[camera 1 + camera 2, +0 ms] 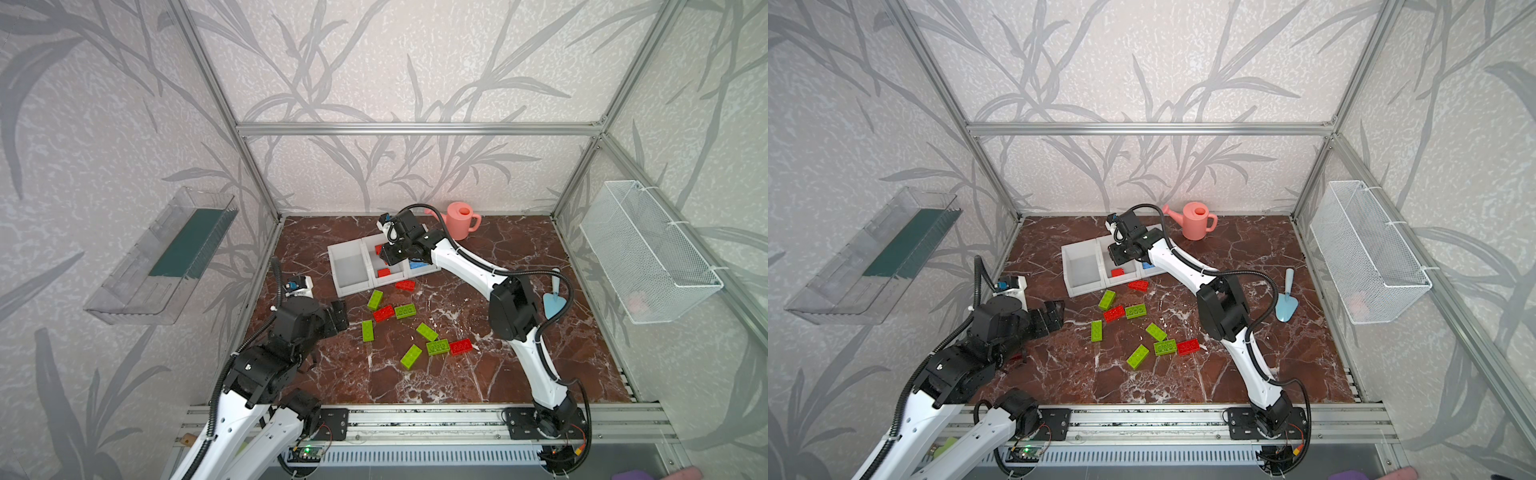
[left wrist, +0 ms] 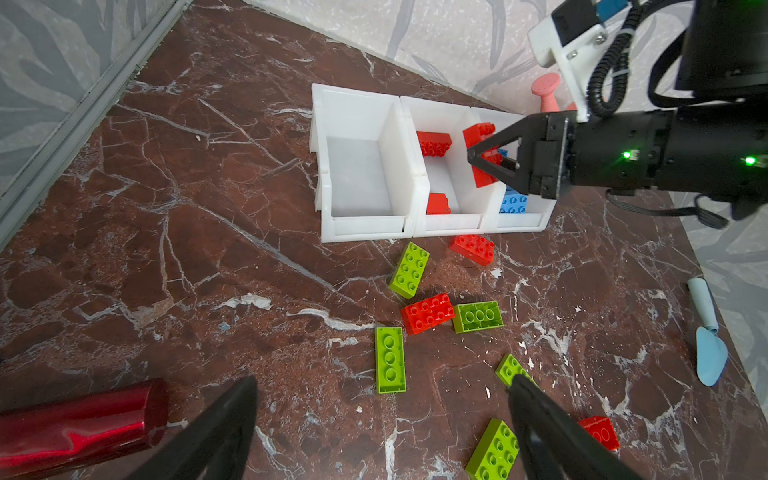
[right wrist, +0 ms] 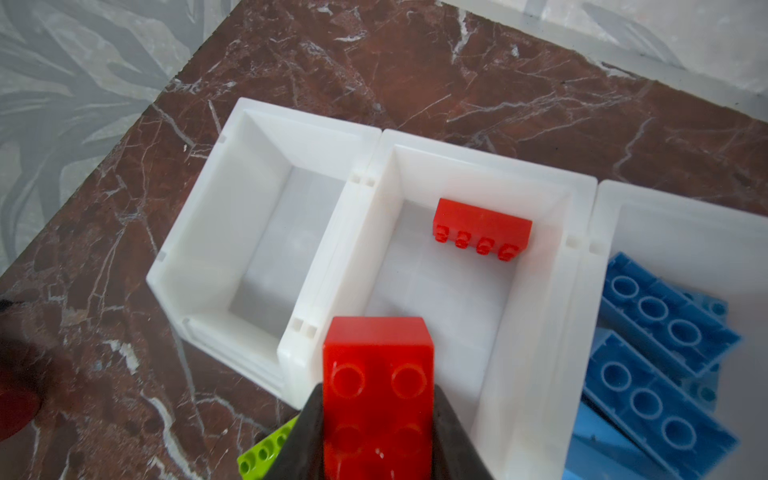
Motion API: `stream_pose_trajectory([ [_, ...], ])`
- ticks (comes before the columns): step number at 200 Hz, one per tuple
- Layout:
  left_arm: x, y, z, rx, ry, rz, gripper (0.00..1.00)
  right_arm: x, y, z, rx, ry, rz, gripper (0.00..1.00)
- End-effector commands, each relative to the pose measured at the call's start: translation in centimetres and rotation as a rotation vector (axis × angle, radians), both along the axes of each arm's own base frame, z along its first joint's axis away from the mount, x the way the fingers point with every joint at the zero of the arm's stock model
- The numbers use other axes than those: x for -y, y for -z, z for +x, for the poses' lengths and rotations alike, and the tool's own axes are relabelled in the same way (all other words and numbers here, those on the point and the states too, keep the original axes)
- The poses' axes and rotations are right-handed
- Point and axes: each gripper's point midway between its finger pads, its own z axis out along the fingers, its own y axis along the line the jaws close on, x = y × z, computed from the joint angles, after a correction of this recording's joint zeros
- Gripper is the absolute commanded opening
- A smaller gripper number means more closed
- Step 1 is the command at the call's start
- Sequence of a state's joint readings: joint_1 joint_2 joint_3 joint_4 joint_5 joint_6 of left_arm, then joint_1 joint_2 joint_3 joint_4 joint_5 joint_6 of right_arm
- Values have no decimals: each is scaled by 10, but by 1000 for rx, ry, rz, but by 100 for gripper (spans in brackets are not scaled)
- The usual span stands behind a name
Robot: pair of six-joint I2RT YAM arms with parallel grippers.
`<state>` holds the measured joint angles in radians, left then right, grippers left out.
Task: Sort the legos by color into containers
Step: 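Lower the red brick into the middle compartment and open the right gripper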
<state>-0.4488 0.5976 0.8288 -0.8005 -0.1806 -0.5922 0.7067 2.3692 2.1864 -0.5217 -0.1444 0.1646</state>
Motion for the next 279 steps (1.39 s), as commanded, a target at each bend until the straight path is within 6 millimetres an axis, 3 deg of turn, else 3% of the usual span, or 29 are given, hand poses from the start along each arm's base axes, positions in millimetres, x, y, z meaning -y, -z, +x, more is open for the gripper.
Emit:
stream_pose_trajectory([
  [1,3,4,0,-11,24,10,94,-7,-11,13,11,2,40,21],
  [23,3,6,1,-16,26,12,94,-9,-7,21,-2,0,31,28],
  [56,9,8,2,-30,60,13,94,-11,-7,24,1,-7,28,56],
  [75,9,10,3,-43,62,29,96,-10,-15,24,16,-3,32,68],
  [102,7,13,5,-64,49,50,98,-7,-36,18,31,-17,48,74],
  [140,18,24,13,-124,69,39,98,10,-77,-8,62,-29,82,75],
  [169,28,44,21,-203,51,2,98,41,-116,-39,153,-5,154,80],
  [183,35,57,25,-245,42,-15,98,63,-120,-58,174,23,155,82],
  [211,51,77,34,-306,27,-20,99,112,-114,-97,201,102,153,87],
  [240,64,92,47,-325,-24,22,99,161,-81,-136,186,211,167,89],
  [279,81,108,68,-349,-116,60,95,209,-34,-179,150,321,198,89],
])
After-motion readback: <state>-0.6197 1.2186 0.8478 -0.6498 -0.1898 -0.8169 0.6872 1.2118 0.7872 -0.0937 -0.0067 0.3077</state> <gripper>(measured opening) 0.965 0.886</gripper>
